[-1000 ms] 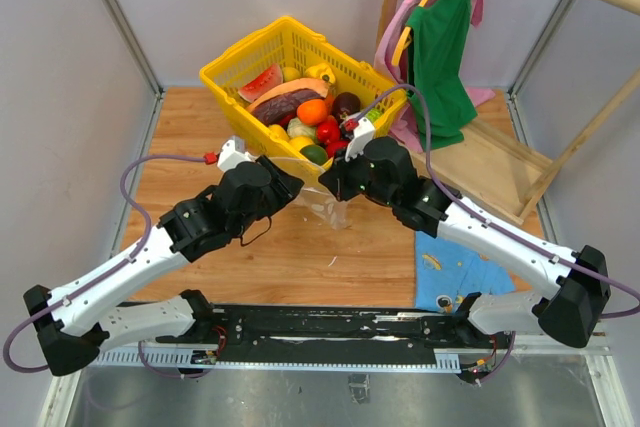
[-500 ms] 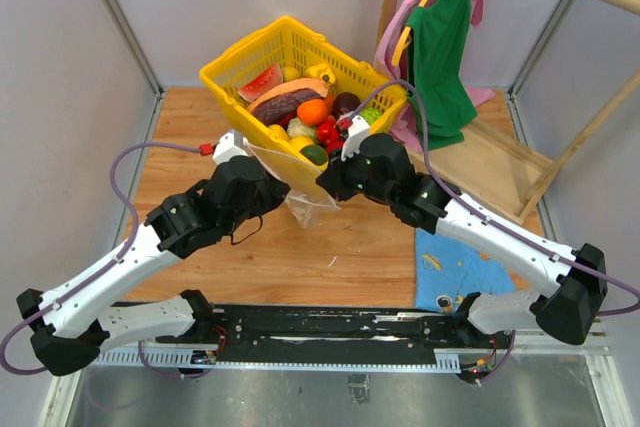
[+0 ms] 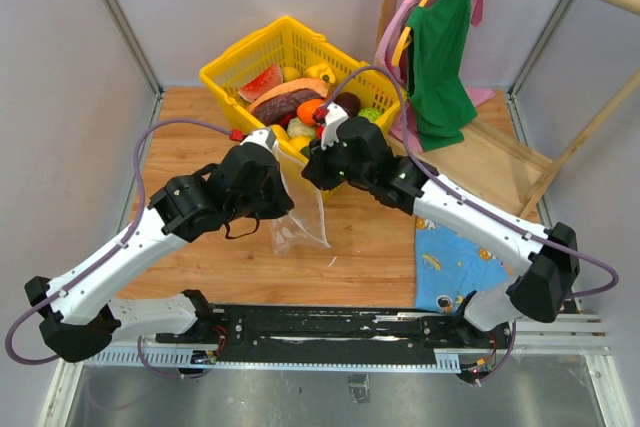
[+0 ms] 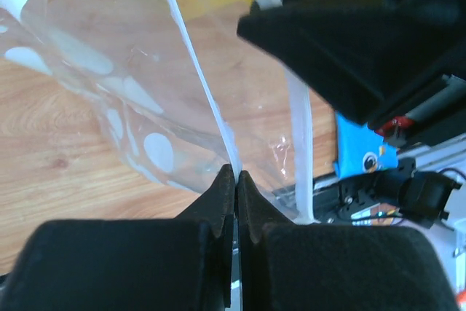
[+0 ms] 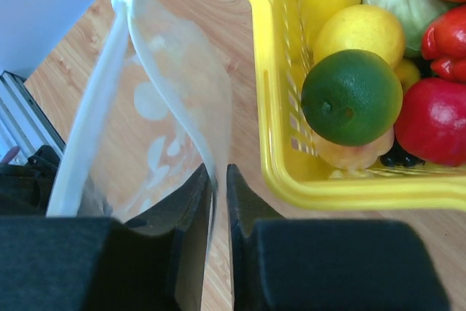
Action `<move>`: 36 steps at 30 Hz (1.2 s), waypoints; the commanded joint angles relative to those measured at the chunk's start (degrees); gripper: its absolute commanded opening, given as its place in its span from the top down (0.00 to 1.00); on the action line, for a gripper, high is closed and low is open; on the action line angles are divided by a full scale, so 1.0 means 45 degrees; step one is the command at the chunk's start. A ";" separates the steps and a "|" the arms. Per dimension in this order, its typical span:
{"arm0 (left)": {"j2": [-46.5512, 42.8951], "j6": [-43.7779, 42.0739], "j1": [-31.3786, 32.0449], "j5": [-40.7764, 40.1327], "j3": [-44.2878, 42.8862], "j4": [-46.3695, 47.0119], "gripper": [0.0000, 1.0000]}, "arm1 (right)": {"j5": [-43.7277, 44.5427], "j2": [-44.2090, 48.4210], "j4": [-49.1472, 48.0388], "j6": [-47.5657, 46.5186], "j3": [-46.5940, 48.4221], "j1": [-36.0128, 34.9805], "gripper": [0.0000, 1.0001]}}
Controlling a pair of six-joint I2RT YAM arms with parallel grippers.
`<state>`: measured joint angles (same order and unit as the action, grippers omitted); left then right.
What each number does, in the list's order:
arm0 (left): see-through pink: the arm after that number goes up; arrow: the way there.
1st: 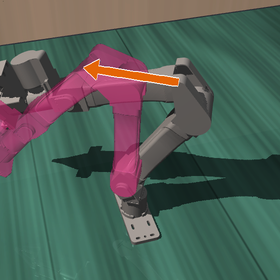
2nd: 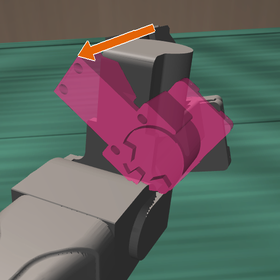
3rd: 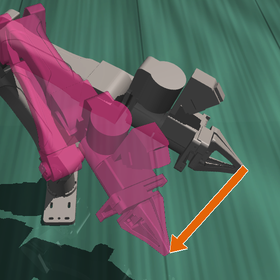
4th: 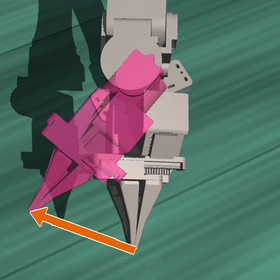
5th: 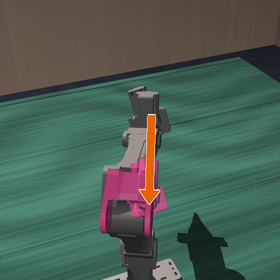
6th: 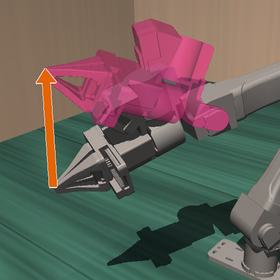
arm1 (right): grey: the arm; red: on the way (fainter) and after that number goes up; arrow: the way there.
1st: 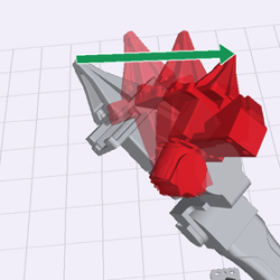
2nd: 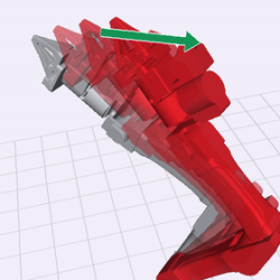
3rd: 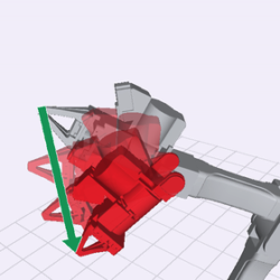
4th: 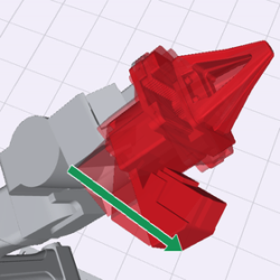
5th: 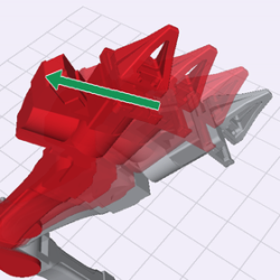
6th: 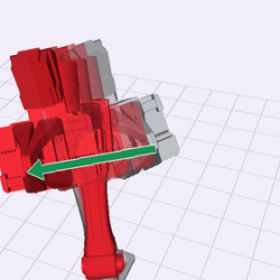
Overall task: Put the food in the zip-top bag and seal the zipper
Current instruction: Open the zipper of the food storage bag.
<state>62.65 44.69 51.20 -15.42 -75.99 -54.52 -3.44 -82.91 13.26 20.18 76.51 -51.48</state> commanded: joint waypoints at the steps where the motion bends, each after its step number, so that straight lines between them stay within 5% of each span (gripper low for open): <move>1: -0.0150 -0.0771 -0.0011 0.0509 -0.0546 -0.1122 1.00 | 0.0322 -0.0571 0.1058 -0.0300 0.1189 -0.0161 0.96; 11: -0.0082 0.0698 -0.0013 -0.2633 -0.2084 -0.5094 1.00 | 0.3970 -0.0350 0.3611 -0.0761 0.1151 0.0074 0.99; 21: -0.0149 0.0376 -0.0011 -0.3155 -0.2293 -0.4475 1.00 | 0.3585 -0.0408 0.3992 -0.1372 0.1134 0.0395 0.99; 27: -0.0136 0.0051 -0.0011 -0.2591 -0.1756 -0.2518 1.00 | 0.1402 -0.0320 0.2897 -0.2216 0.1438 0.0420 0.75; 36: 0.0677 0.1480 -0.0011 -0.4190 -0.2333 -0.4971 1.00 | -0.0872 -0.0448 0.2896 -0.3229 0.3044 0.1312 0.39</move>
<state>64.90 48.51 51.20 -30.17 -84.75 -72.69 -1.17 -85.38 28.14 9.23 85.71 -48.45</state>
